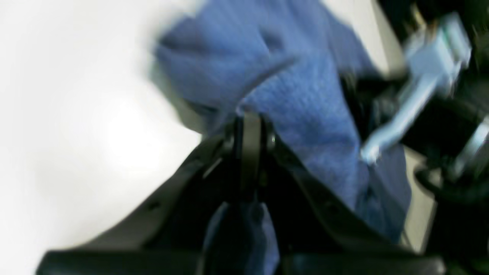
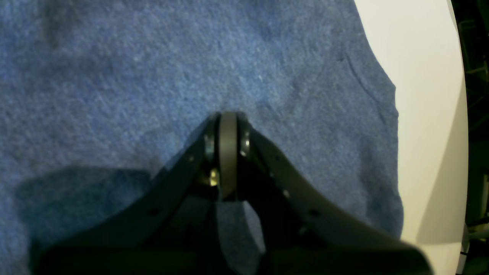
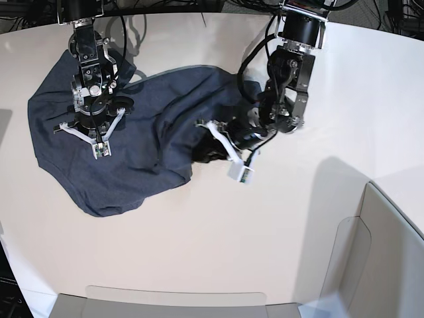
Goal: Layout the t-shirt on the table in an organized manner, then fold the t-shirt properly
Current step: 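Drag the grasped fabric outward with the left gripper, away from the right gripper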
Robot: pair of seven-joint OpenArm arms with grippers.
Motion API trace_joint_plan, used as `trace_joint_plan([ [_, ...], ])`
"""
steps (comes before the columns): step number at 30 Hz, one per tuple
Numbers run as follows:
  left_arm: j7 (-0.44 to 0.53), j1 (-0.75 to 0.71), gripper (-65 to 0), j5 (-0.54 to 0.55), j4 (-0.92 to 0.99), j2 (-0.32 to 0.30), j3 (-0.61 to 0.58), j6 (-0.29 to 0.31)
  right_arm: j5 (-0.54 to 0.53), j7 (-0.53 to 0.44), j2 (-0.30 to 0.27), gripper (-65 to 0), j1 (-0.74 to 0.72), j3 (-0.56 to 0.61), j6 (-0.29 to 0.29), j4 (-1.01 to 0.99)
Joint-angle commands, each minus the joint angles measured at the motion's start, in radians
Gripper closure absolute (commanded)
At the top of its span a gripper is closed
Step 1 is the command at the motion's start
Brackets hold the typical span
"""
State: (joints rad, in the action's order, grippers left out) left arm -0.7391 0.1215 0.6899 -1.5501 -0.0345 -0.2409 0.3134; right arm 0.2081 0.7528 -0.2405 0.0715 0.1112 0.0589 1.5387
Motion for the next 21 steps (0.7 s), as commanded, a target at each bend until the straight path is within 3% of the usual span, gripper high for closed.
trace_joint_plan([
  [1,0.022,0.022,-0.3,0.018,-0.045,0.003,0.031,0.007,-0.082,0.141,0.003,0.0,0.035,0.009,0.065,-0.027],
  [21,0.034,-0.047,-0.2,0.018,-0.094,0.009,0.479,0.005,-0.082,0.141,0.008,0.0,0.029,0.006,0.065,-0.028],
])
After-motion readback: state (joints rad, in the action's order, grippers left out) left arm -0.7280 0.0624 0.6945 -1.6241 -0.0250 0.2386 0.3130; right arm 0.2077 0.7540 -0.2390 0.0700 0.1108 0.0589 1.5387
